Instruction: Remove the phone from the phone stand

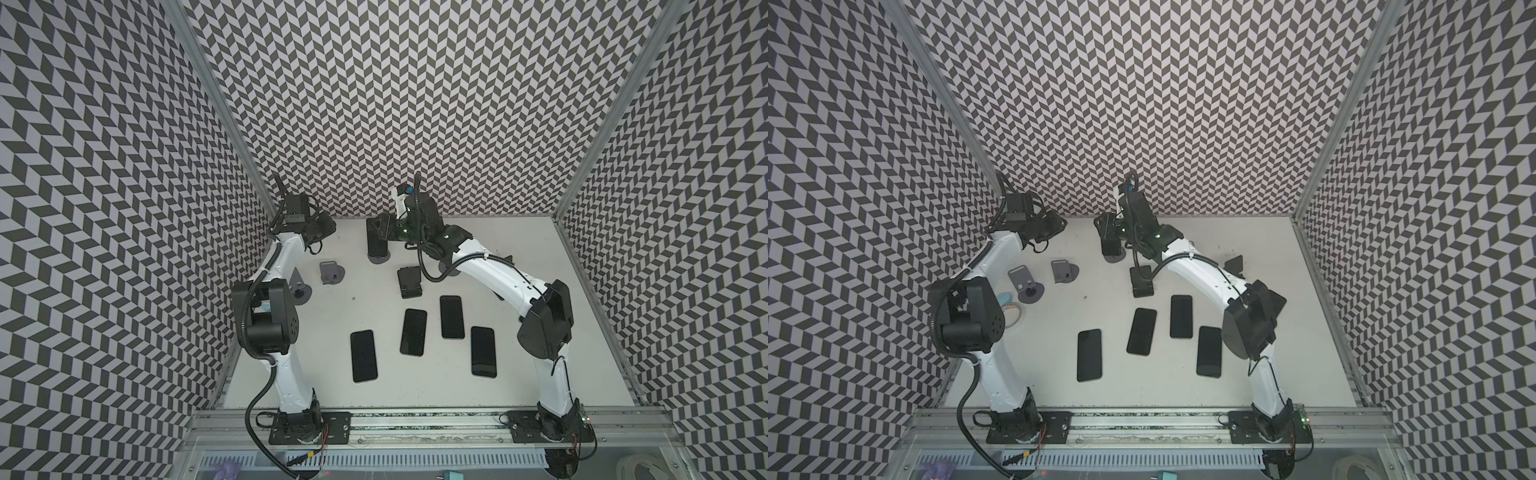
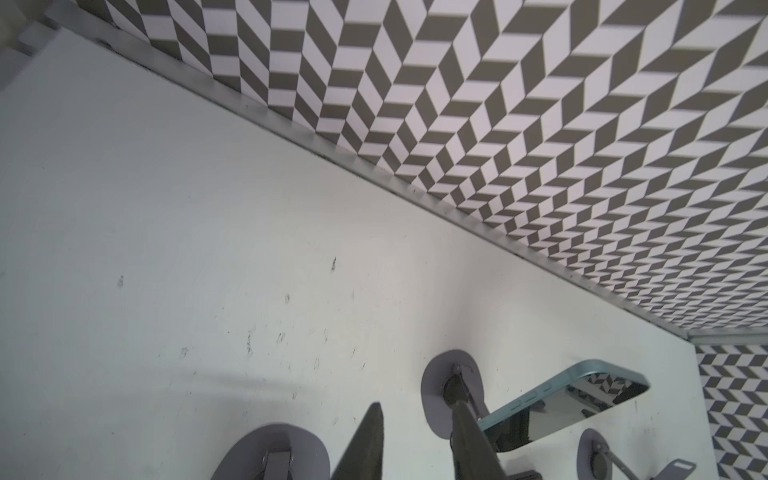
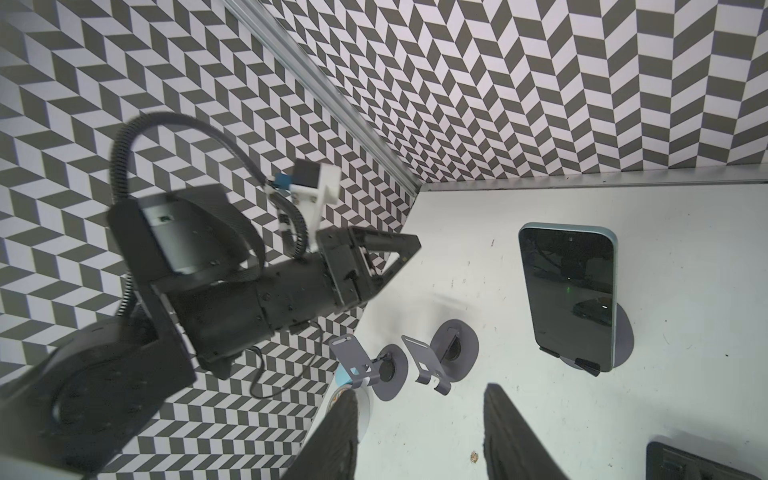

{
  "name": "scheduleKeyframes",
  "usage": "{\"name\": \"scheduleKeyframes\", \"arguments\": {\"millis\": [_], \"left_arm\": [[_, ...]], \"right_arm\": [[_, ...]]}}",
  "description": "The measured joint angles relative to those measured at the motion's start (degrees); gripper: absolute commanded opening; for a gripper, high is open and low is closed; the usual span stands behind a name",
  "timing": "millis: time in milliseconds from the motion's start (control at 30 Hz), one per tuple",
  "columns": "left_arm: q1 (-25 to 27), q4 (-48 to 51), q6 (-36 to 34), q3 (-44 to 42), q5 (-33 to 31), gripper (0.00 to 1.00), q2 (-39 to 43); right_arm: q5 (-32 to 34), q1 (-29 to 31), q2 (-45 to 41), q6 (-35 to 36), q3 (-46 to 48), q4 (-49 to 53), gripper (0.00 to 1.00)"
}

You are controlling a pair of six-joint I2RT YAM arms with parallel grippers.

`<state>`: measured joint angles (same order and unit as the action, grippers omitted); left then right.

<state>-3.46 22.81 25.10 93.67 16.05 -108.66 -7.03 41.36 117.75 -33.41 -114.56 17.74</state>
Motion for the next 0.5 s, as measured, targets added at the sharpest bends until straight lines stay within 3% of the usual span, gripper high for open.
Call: {"name": "scheduleKeyframes", "arguments": {"millis": [400,500], "left_arm": [[1.88,-2.84,-1.64,1.20,-3.80,0.63,1.95],[3.50,-4.02,-3.65,1.73,-5.38,0.74,1.97]], "right_arm": [[-0.07,-4.07,-5.05,2.58,2.21,2.16,0.49],[-0.22,-5.38,-6.12,3.02,2.93,2.49,0.50]]}}
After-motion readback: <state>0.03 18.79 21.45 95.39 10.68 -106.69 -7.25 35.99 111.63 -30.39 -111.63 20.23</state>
